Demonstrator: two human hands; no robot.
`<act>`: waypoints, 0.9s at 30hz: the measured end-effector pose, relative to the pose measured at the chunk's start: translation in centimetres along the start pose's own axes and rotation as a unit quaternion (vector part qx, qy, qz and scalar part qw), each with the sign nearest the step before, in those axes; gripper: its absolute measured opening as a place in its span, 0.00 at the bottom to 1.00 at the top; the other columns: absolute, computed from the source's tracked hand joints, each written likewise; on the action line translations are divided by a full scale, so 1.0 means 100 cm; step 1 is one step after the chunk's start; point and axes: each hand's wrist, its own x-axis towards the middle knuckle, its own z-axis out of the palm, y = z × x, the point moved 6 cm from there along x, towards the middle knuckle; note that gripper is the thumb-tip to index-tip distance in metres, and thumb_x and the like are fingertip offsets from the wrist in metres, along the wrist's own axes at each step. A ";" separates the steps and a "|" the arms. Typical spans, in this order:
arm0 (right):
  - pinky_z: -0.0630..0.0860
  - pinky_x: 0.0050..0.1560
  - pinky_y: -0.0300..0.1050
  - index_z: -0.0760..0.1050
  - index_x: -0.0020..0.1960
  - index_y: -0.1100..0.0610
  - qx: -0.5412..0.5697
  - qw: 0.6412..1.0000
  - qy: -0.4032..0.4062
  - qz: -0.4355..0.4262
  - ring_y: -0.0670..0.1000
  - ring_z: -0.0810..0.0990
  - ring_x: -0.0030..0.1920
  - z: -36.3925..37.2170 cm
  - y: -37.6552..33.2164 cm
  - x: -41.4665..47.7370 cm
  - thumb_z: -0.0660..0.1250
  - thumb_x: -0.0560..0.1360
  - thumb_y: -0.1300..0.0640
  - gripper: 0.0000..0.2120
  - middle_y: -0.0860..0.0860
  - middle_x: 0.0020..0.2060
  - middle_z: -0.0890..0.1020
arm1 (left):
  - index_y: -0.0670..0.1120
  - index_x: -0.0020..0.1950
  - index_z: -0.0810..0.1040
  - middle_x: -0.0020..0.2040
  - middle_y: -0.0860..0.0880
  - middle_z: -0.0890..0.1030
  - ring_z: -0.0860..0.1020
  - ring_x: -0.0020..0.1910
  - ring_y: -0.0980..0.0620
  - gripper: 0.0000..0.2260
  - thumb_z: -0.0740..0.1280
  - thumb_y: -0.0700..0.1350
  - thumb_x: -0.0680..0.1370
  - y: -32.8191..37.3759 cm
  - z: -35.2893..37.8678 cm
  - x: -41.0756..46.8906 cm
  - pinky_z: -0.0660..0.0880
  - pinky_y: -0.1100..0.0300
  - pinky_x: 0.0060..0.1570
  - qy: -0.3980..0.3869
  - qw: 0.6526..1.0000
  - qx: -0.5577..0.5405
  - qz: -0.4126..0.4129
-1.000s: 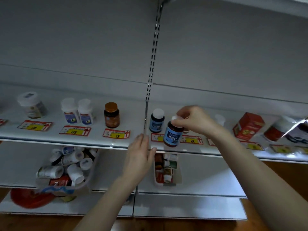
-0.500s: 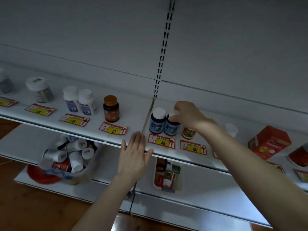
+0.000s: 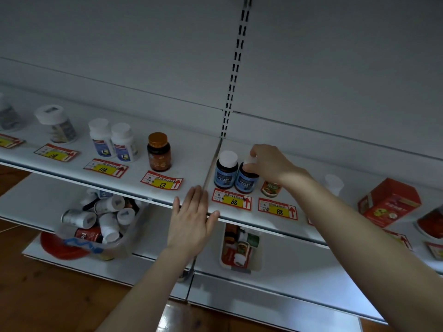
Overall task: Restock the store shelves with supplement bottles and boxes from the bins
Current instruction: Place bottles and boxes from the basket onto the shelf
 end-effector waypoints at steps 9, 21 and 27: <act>0.70 0.58 0.49 0.67 0.63 0.65 -0.018 1.000 0.007 0.016 0.59 0.73 0.59 0.004 -0.001 0.000 0.62 0.77 0.55 0.19 0.61 0.61 0.73 | 0.41 0.62 0.76 0.62 0.42 0.77 0.74 0.63 0.44 0.31 0.42 0.58 0.80 -0.001 0.002 0.000 0.69 0.40 0.58 -0.002 1.000 -0.004 0.014; 0.68 0.49 0.43 0.77 0.56 0.63 0.033 0.965 0.261 -0.016 0.57 0.77 0.53 -0.010 0.023 -0.077 0.61 0.77 0.59 0.12 0.59 0.52 0.80 | 0.39 0.53 0.79 0.50 0.40 0.81 0.80 0.50 0.42 0.18 0.57 0.49 0.76 0.032 -0.041 -0.046 0.74 0.44 0.55 0.116 0.970 -0.093 0.194; 0.67 0.44 0.39 0.79 0.50 0.64 0.073 0.963 0.259 0.003 0.55 0.78 0.46 0.042 0.047 -0.130 0.63 0.75 0.62 0.08 0.58 0.45 0.82 | 0.41 0.49 0.80 0.44 0.44 0.81 0.79 0.42 0.45 0.14 0.59 0.48 0.75 0.051 0.010 -0.095 0.75 0.54 0.46 0.059 0.957 -0.143 0.246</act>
